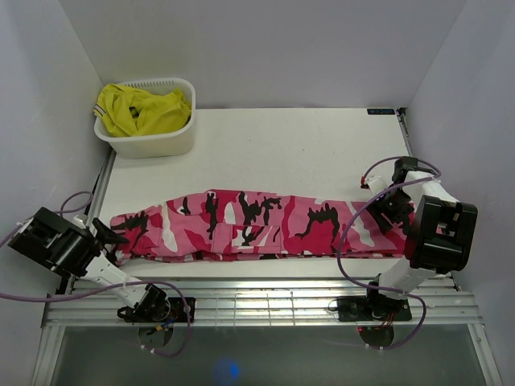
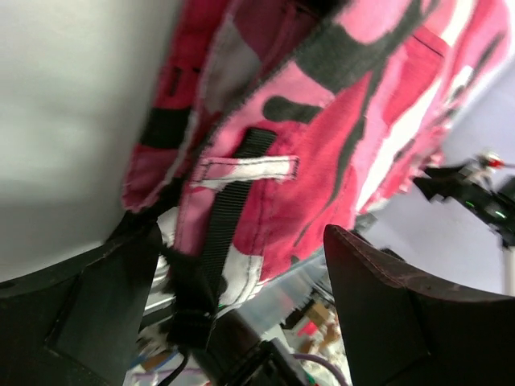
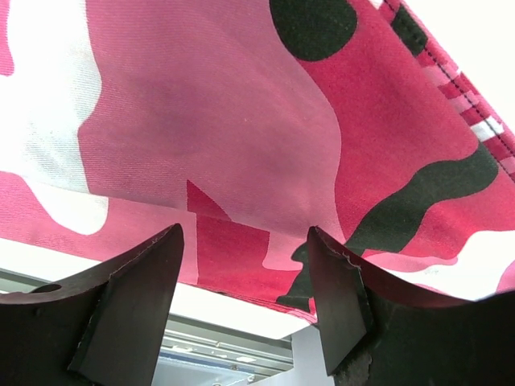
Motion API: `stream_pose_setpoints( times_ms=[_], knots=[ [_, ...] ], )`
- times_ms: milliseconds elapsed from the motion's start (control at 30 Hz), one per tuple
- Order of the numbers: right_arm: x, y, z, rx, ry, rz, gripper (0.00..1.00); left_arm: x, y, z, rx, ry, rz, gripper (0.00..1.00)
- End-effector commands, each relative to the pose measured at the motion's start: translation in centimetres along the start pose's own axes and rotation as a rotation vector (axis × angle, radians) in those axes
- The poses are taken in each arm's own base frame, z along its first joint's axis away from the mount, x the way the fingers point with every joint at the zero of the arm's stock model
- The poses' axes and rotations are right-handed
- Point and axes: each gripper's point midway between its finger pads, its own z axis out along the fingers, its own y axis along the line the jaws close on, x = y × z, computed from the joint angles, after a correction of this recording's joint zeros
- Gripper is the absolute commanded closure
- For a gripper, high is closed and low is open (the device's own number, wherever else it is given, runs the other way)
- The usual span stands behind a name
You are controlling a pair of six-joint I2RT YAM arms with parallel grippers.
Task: Fold and stack the trousers
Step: Fold the trousers
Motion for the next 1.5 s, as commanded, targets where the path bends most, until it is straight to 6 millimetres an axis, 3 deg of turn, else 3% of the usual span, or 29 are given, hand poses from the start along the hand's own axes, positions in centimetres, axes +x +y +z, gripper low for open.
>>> stream_pose_setpoints(
  times_ms=[0,100,133,367,500,667,900,1000,1067,1133,1167,1333,1367,1467],
  knots=[
    [-0.5,-0.9,-1.6,0.040,-0.022,-0.007,0.31,-1.3,3.4,-3.3,-0.259,-0.090,0.058,0.06],
    [-0.5,-0.8,-1.5,0.035,-0.020,-0.005,0.32,-1.4,3.4,-5.3,-0.290,-0.126,0.065,0.02],
    [-0.8,-0.9,-1.7,0.037,-0.037,-0.004,0.32,-0.4,2.8,-5.3,-0.262,-0.094,0.044,0.02],
    [-3.4,-0.4,-3.8,0.017,-0.156,-0.034,0.32,2.9,1.3,-2.7,-0.121,0.012,-0.091,0.02],
    [-3.8,0.4,-4.0,0.007,-0.174,-0.052,0.32,2.8,1.2,-2.8,-0.090,0.008,-0.096,0.02],
    [-3.6,0.3,-3.4,0.010,-0.156,-0.053,0.32,3.7,0.7,-1.5,0.008,0.071,-0.122,0.02],
    [-3.4,0.2,-2.9,0.008,-0.141,-0.053,0.32,3.4,0.4,-0.3,0.082,0.139,-0.124,0.02],
    [-3.4,0.1,-2.9,0.006,-0.131,-0.049,0.33,1.5,0.9,-0.5,0.078,0.125,-0.118,0.02],
    [-3.3,0.0,-2.7,0.007,-0.125,-0.050,0.34,-1.5,0.9,-1.5,0.081,0.054,-0.101,0.09],
    [-2.9,-0.1,-2.4,0.013,-0.104,-0.053,0.35,-3.0,0.6,-1.6,0.090,0.036,-0.111,0.20],
    [-2.6,0.0,-2.0,0.013,-0.094,-0.056,0.36,-4.0,0.3,-1.9,0.094,0.009,-0.094,0.32],
    [-0.7,-0.1,0.0,0.040,-0.014,-0.070,0.38,-4.6,-1.2,-2.6,0.116,-0.041,-0.041,0.61],
    [-0.5,0.0,0.3,0.038,-0.005,-0.072,0.38,-4.5,-1.4,-2.8,0.118,-0.052,-0.029,0.72],
    [0.1,0.3,1.3,0.024,0.020,-0.071,0.39,-4.2,-1.8,-2.8,0.134,-0.061,-0.009,0.75]
  ],
)
